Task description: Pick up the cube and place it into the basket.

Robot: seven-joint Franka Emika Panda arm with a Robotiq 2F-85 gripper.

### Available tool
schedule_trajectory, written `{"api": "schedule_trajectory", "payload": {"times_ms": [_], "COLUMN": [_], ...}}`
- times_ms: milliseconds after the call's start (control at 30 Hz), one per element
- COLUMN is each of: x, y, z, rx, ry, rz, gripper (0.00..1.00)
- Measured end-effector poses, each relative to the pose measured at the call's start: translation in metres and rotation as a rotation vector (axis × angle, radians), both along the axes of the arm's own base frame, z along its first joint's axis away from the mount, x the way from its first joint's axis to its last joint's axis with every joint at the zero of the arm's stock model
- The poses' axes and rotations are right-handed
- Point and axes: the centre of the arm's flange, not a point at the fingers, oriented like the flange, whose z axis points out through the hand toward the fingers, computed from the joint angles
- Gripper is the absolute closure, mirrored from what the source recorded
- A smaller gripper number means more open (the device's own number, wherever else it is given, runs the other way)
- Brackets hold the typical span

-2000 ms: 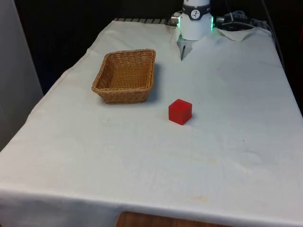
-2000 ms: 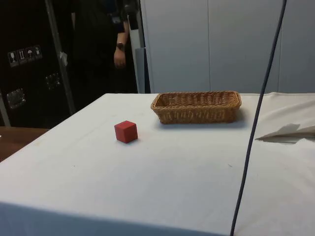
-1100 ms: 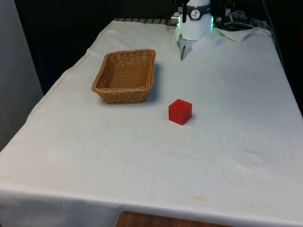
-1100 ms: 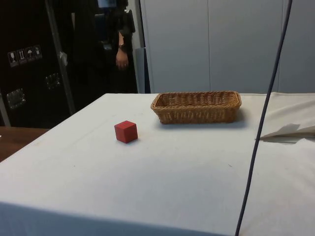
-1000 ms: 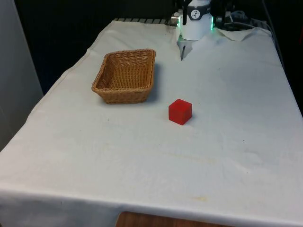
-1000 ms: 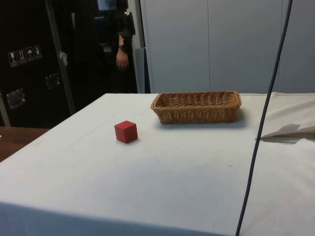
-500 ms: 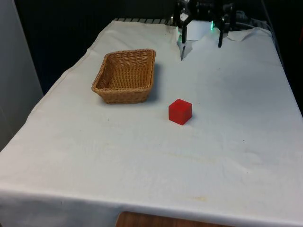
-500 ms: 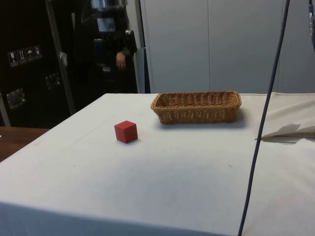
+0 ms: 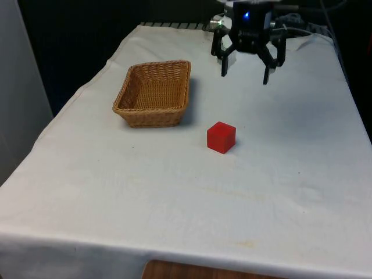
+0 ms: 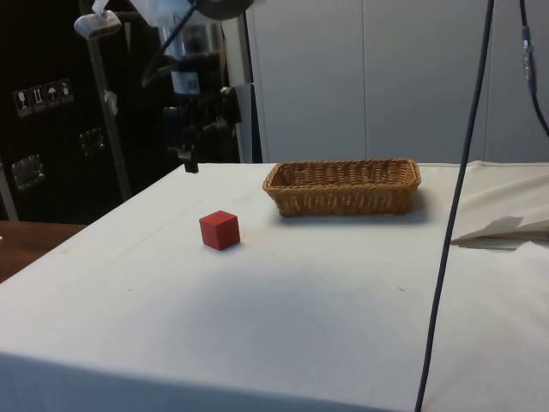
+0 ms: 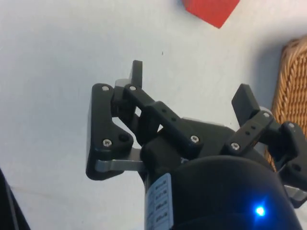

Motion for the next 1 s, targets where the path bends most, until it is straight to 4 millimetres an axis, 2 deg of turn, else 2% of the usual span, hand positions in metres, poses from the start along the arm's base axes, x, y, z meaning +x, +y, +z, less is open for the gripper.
{"api": "schedule_trajectory", "payload": {"times_ms": [67,233,500,600,767,1000], "x": [0.000,0.004,0.005,0.005,0.008,0.011], "y": [0.000,-0.001,-0.014,-0.015,-0.028,-0.037], "z": [0.000,-0.018,-0.044,-0.046,-0.069,-0.089], "rx": [0.000,-0.007,-0.019,-0.019,-0.030,-0.038], "ry": [0.000,-0.011,-0.029,-0.031,-0.042,-0.057], "rz": [0.000,-0.025,-0.053,-0.055,-0.078,-0.096], "gripper": [0.00,0.00,0.00,0.00,0.00,0.00]}}
